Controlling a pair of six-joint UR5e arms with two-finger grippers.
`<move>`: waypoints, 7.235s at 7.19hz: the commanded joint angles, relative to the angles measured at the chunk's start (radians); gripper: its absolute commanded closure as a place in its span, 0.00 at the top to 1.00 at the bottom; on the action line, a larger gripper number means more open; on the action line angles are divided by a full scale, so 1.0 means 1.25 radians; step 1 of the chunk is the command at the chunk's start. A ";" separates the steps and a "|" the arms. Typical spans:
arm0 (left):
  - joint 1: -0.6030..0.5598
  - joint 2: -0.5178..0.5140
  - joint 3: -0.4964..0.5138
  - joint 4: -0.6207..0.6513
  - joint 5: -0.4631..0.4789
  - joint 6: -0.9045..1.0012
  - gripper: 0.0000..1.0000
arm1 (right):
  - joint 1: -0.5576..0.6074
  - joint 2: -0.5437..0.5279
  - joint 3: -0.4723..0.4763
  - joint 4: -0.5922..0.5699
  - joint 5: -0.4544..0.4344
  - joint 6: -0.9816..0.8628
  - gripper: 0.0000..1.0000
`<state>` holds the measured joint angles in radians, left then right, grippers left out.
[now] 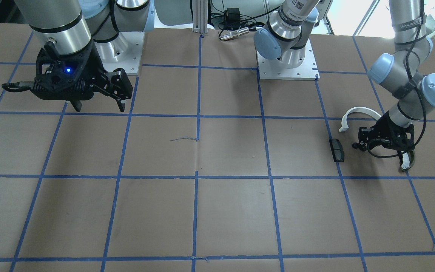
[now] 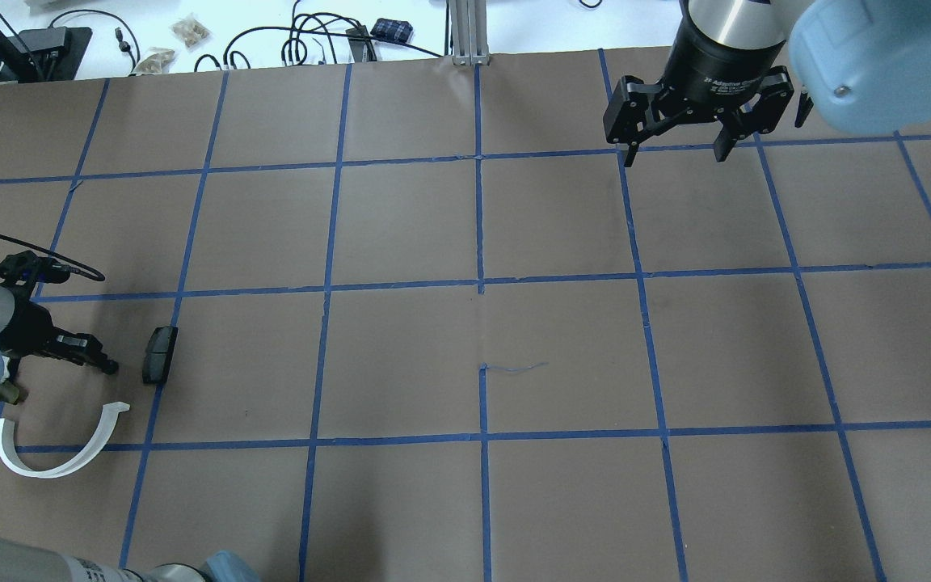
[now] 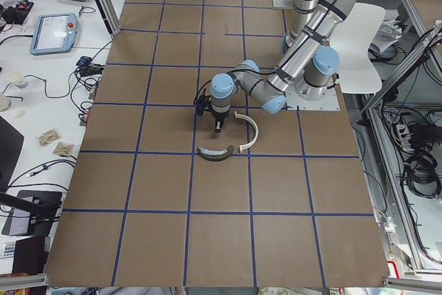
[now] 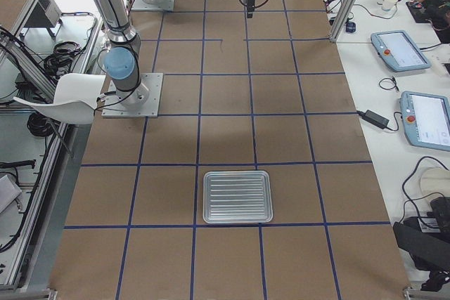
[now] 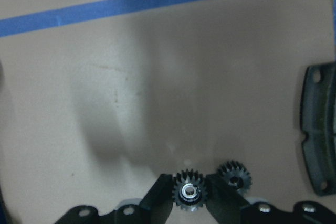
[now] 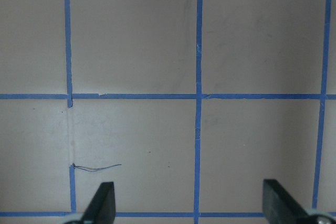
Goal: Place bearing gear from tray to pile
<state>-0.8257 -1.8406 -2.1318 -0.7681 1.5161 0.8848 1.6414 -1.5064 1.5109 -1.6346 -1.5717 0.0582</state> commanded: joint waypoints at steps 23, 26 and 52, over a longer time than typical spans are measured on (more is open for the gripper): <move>-0.591 0.219 0.505 -0.665 0.049 -0.730 1.00 | 0.001 0.000 -0.001 -0.007 0.000 0.003 1.00; -0.591 0.218 0.506 -0.665 0.049 -0.731 1.00 | 0.001 0.000 -0.001 -0.005 0.000 0.001 1.00; -0.591 0.212 0.516 -0.643 0.039 -0.729 1.00 | 0.002 0.000 -0.001 -0.004 0.000 0.001 1.00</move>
<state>-1.5648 -1.5780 -1.4829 -1.5745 1.5646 -0.0270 1.6433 -1.5077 1.5094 -1.6379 -1.5728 0.0600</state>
